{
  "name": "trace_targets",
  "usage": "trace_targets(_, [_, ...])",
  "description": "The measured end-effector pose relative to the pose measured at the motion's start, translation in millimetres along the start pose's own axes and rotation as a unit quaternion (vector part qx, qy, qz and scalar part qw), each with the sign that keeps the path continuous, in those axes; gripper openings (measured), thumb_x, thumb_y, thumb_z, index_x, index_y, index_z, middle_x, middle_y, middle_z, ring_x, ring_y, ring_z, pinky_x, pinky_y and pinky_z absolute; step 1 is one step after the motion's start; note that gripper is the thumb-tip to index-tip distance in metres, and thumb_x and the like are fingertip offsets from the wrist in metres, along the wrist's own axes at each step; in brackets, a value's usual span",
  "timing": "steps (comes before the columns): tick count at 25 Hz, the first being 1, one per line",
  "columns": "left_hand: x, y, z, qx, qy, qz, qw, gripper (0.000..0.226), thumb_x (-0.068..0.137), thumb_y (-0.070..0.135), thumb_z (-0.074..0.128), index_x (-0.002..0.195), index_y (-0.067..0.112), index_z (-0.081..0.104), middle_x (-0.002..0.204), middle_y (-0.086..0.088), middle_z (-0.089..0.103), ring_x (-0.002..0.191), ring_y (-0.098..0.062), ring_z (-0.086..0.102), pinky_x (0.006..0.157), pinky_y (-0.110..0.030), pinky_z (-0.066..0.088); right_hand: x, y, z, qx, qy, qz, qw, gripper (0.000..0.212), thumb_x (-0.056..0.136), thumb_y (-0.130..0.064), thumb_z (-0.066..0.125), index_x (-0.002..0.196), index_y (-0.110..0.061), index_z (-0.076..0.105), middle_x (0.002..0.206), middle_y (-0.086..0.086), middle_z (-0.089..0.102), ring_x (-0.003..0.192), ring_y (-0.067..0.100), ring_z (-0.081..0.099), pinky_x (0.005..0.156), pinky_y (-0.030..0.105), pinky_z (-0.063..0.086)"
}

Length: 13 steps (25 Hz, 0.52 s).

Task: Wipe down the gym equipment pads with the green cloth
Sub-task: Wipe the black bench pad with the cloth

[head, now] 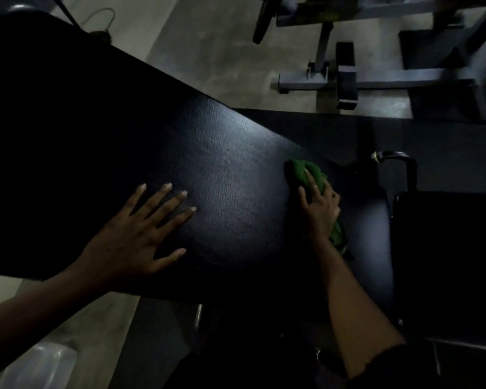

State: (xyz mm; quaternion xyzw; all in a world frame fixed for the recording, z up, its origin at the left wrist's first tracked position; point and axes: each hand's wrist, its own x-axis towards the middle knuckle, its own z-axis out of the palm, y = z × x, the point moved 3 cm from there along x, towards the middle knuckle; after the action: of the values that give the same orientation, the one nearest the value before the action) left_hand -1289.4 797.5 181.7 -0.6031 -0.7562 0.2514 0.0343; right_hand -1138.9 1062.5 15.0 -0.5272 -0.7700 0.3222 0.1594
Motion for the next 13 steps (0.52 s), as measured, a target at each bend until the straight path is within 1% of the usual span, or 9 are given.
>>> trace_targets(2, [0, -1, -2, -0.002, -0.001, 0.004, 1.000, 0.068, 0.090, 0.059, 0.010, 0.140, 0.020, 0.035, 0.148, -0.010, 0.038, 0.138, -0.025, 0.026, 0.112, -0.051, 0.018, 0, 9, -6, -0.005, 0.001, 0.039, 0.999, 0.043, 0.091, -0.035, 0.051, 0.133, -0.034, 0.046, 0.139, 0.011, 0.042, 0.120, 0.036, 0.037, 0.099, 0.045, 0.034])
trace_targets(4, [-1, -1, -3, -0.010, 0.002, 0.005, 1.000, 0.070, 0.091, 0.060, 0.008, 0.140, 0.020, 0.036, 0.147, -0.010, 0.038, 0.138, -0.026, 0.026, 0.111, -0.051, 0.019, 0, -5, -13, 0.034, 0.025, 0.032, 0.999, 0.039, 0.090, -0.028, 0.053, 0.130, -0.025, 0.053, 0.131, 0.018, 0.048, 0.113, 0.040, 0.043, 0.095, 0.041, 0.038])
trace_targets(6, [1, 1, -3, -0.025, 0.014, -0.005, 1.000, 0.069, 0.091, 0.061, 0.009, 0.139, 0.019, 0.038, 0.146, -0.010, 0.041, 0.137, -0.025, 0.027, 0.111, -0.050, 0.020, -10, -49, -16, 0.107, 0.051, -0.044, 0.992, 0.038, 0.090, -0.027, 0.050, 0.126, -0.018, 0.057, 0.124, 0.022, 0.053, 0.107, 0.041, 0.049, 0.093, 0.037, 0.038])
trace_targets(8, [15, 3, -4, -0.051, 0.023, -0.034, 0.998, 0.069, 0.092, 0.060, 0.009, 0.137, 0.017, 0.040, 0.144, -0.010, 0.045, 0.136, -0.025, 0.028, 0.111, -0.046, 0.015, -18, -116, -9, 0.137, 0.048, -0.151, 0.978, 0.044, 0.090, -0.037, 0.040, 0.128, -0.020, 0.055, 0.128, 0.021, 0.054, 0.114, 0.039, 0.049, 0.098, 0.040, 0.037])
trace_targets(9, [24, 3, -4, -0.064, 0.027, -0.045, 0.997, 0.069, 0.092, 0.059, 0.009, 0.135, 0.015, 0.041, 0.142, -0.011, 0.047, 0.135, -0.025, 0.028, 0.112, -0.044, 0.013, -23, -150, -2, 0.113, 0.019, -0.204, 0.972, 0.048, 0.089, -0.044, 0.036, 0.132, -0.026, 0.050, 0.137, 0.016, 0.048, 0.124, 0.036, 0.043, 0.104, 0.044, 0.032])
trace_targets(10, [36, 3, -3, -0.072, 0.032, -0.050, 0.996, 0.070, 0.093, 0.058, 0.008, 0.132, 0.012, 0.043, 0.139, -0.012, 0.050, 0.135, -0.025, 0.029, 0.112, -0.044, 0.013, -27, -176, 6, 0.071, -0.027, -0.243, 0.967, 0.050, 0.089, -0.050, 0.034, 0.136, -0.034, 0.041, 0.147, 0.008, 0.037, 0.135, 0.031, 0.031, 0.109, 0.048, 0.023])
trace_targets(11, [47, 5, -3, -0.075, 0.037, -0.054, 0.995, 0.070, 0.093, 0.057, 0.007, 0.130, 0.010, 0.043, 0.137, -0.013, 0.052, 0.134, -0.026, 0.031, 0.111, -0.044, 0.015, -26, -191, 15, 0.034, -0.072, -0.264, 0.961, 0.051, 0.089, -0.052, 0.036, 0.139, -0.042, 0.032, 0.153, 0.001, 0.027, 0.141, 0.026, 0.019, 0.111, 0.051, 0.015])
trace_targets(12, [59, 7, -2, -0.072, 0.042, -0.059, 0.995, 0.071, 0.093, 0.057, 0.006, 0.128, 0.009, 0.043, 0.135, -0.014, 0.053, 0.134, -0.027, 0.035, 0.110, -0.045, 0.017, -19, -194, 22, 0.018, -0.099, -0.269, 0.958, 0.051, 0.090, -0.052, 0.039, 0.139, -0.046, 0.027, 0.155, -0.003, 0.021, 0.143, 0.022, 0.012, 0.111, 0.053, 0.010])
trace_targets(13, [71, 8, -1, -0.067, 0.042, -0.060, 0.995, 0.074, 0.092, 0.058, 0.005, 0.128, 0.007, 0.045, 0.135, -0.014, 0.053, 0.133, -0.029, 0.040, 0.109, -0.045, 0.019, -8, -190, 25, 0.018, -0.104, -0.263, 0.959, 0.051, 0.091, -0.051, 0.041, 0.139, -0.048, 0.025, 0.155, -0.005, 0.019, 0.143, 0.021, 0.010, 0.111, 0.053, 0.010])
